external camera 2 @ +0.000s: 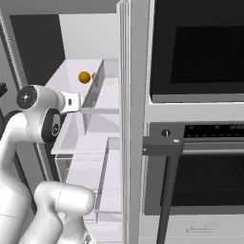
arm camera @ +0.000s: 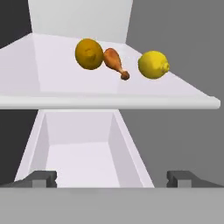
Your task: Place one lemon and one chicken drumstick in each tupperware on the nearby counter, to pack two identical lunches.
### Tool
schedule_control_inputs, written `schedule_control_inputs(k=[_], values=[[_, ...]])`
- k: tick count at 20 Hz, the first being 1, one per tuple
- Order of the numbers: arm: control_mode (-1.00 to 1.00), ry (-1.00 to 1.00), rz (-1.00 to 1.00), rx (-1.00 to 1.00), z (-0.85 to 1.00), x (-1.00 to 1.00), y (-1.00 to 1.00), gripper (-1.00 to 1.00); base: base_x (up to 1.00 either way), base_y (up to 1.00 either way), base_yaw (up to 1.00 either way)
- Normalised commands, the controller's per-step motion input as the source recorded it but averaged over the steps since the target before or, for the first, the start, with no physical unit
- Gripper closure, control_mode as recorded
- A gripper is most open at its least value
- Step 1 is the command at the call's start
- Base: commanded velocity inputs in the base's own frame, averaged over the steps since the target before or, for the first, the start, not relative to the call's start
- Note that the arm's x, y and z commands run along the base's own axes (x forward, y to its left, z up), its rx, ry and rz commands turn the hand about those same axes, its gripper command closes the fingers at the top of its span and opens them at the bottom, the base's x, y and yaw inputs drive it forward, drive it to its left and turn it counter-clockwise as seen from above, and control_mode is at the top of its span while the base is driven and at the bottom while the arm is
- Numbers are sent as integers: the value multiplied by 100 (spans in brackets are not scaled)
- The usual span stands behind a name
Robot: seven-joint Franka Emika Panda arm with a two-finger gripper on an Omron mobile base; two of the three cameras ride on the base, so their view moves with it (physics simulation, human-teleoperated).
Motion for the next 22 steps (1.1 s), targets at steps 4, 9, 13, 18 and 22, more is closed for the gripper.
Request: schedule_control_inputs(k=[4, 9, 13, 18, 22], values=[[-100, 6, 5, 3, 79, 13, -8, -100, 0, 0, 0], [-100, 17, 2, 8, 75, 18, 0, -100, 0, 0, 0], [-100, -4, 0, 11, -13, 56, 24, -100, 0, 0, 0], [-100, -1, -2, 13, -39, 73, 60, -100, 0, 0, 0], [-100, 0, -12, 23, 0, 92, 19, -100, 0, 0, 0]])
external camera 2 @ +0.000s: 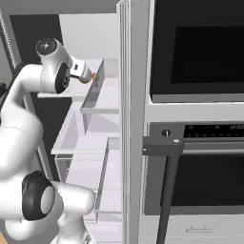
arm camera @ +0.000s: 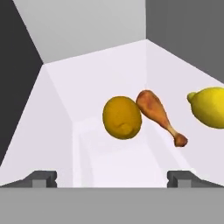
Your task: Place one lemon and one chicken drumstick in each tupperware on the nearby counter, to pack two identical lunches.
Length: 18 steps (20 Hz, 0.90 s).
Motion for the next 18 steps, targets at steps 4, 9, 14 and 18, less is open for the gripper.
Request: schedule_control_inputs(k=[4, 9, 14, 18], values=[[-100, 2, 0, 2, -2, 26, 0, -100, 0, 0, 0], [-100, 5, 0, 0, -6, 73, 0, -100, 0, 0, 0], [-100, 5, 0, 0, -20, 86, 0, -100, 0, 0, 0], [-100, 10, 0, 0, -27, 63, 0, -100, 0, 0, 0]])
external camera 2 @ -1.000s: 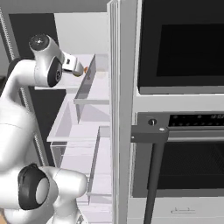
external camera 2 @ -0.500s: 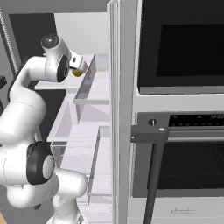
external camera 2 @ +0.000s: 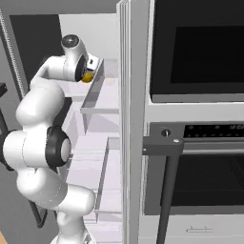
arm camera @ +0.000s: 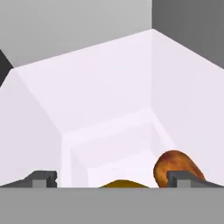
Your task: Place one lemon and one chicken drumstick in each tupperware on the nearby counter, to pack two identical lunches.
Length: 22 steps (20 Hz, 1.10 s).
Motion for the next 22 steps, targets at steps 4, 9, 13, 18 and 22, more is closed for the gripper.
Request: schedule_control_inputs(k=[4, 9, 13, 18, 22], values=[[-100, 6, 0, 0, -9, -14, -5, -100, 0, 0, 0], [-100, -4, 0, 0, -5, -21, -2, -100, 0, 0, 0], [-100, 0, 0, 0, -29, -12, -12, -100, 0, 0, 0], [-100, 0, 0, 0, 0, 0, -1, -100, 0, 0, 0], [-100, 4, 1, -6, -43, 0, 0, -100, 0, 0, 0]])
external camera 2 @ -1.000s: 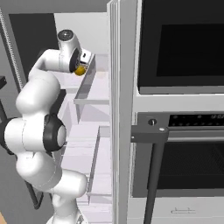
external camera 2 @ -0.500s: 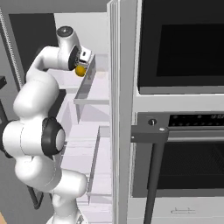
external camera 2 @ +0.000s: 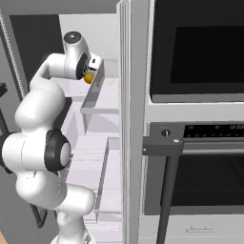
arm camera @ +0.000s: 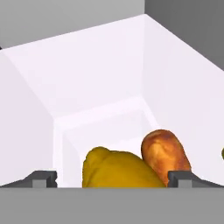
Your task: Place one lemon and one chicken drumstick in each tupperware on the nearby counter, to pack two identical lunches.
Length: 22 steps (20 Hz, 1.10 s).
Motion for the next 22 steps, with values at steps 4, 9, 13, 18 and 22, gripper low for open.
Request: schedule_control_inputs(k=[4, 9, 13, 18, 22], values=[[-100, 5, 2, -8, -54, -1, -1, 100, 0, 0, 0], [-100, -4, 1, -5, -32, 3, 0, 100, 0, 0, 0], [-100, -4, 0, 0, -11, -13, 0, 100, 0, 0, 0], [-100, -45, 3, 17, -11, -100, 0, 100, 0, 0, 0], [-100, -39, 0, 17, 49, -100, -9, 100, 0, 0, 0]])
